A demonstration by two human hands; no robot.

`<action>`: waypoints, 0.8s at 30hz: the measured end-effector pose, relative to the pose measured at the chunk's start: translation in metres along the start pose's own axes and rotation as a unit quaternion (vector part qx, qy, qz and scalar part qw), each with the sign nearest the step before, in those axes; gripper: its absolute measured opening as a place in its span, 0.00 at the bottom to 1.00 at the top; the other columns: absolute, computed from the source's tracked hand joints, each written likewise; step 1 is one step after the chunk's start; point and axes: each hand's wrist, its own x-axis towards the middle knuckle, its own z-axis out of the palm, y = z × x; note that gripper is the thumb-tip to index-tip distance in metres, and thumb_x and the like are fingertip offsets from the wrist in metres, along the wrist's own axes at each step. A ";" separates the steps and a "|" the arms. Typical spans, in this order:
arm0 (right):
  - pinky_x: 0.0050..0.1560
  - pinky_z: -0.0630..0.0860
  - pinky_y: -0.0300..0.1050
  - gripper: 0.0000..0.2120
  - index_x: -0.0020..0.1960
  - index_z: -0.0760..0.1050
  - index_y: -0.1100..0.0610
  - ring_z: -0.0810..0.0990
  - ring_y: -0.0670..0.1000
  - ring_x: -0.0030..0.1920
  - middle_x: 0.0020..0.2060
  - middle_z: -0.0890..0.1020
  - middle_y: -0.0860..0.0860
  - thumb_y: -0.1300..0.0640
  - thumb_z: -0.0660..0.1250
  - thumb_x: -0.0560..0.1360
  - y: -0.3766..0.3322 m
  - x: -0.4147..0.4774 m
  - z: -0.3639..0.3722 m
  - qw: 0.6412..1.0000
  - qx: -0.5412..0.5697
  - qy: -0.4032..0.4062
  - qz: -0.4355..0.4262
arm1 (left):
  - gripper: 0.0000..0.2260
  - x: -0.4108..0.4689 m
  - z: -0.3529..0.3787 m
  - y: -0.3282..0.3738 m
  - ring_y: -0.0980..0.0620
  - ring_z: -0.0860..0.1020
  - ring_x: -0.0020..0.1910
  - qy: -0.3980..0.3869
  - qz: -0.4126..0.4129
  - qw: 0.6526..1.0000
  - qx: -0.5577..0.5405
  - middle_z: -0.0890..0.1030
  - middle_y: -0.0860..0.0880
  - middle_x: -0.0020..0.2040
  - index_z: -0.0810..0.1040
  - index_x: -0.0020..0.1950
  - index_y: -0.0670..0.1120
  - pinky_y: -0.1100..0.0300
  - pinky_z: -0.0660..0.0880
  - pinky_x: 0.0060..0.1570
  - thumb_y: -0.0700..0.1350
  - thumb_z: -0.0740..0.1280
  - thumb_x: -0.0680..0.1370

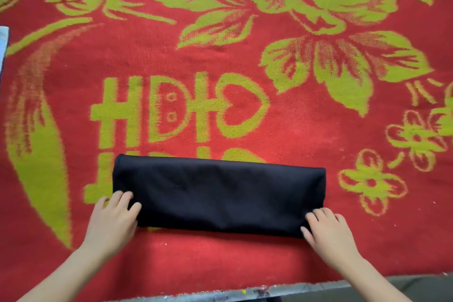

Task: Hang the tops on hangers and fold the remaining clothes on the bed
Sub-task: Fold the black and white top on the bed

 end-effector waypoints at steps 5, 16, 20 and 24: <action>0.34 0.78 0.51 0.23 0.48 0.82 0.60 0.82 0.60 0.45 0.49 0.82 0.60 0.54 0.79 0.55 -0.008 0.020 -0.008 0.999 0.012 -0.007 0.047 | 0.25 0.023 -0.001 0.007 0.36 0.71 0.61 -0.098 -0.047 0.994 -0.020 0.74 0.36 0.63 0.73 0.65 0.45 0.40 0.72 0.48 0.46 0.67 0.67; 0.68 0.63 0.53 0.25 0.70 0.65 0.66 0.68 0.61 0.67 0.67 0.69 0.64 0.58 0.66 0.76 0.010 0.004 0.013 0.735 0.526 0.013 0.426 | 0.23 0.003 -0.001 -0.021 0.39 0.66 0.67 -0.156 -0.337 0.926 -0.064 0.67 0.39 0.70 0.69 0.70 0.45 0.44 0.67 0.61 0.48 0.65 0.76; 0.68 0.64 0.54 0.25 0.68 0.68 0.62 0.68 0.60 0.67 0.66 0.69 0.62 0.60 0.70 0.73 -0.013 0.006 0.019 0.728 0.536 0.024 0.426 | 0.25 -0.014 0.003 0.027 0.34 0.71 0.58 -0.063 -0.186 0.975 -0.104 0.73 0.32 0.61 0.73 0.63 0.39 0.39 0.73 0.46 0.45 0.63 0.67; 0.45 0.71 0.47 0.10 0.51 0.76 0.63 0.77 0.56 0.45 0.45 0.79 0.57 0.67 0.69 0.71 -0.014 0.010 0.018 0.679 0.579 0.071 0.446 | 0.27 -0.022 0.007 0.100 0.39 0.68 0.62 -0.080 -0.064 0.985 -0.138 0.71 0.36 0.65 0.67 0.65 0.46 0.44 0.69 0.54 0.47 0.58 0.66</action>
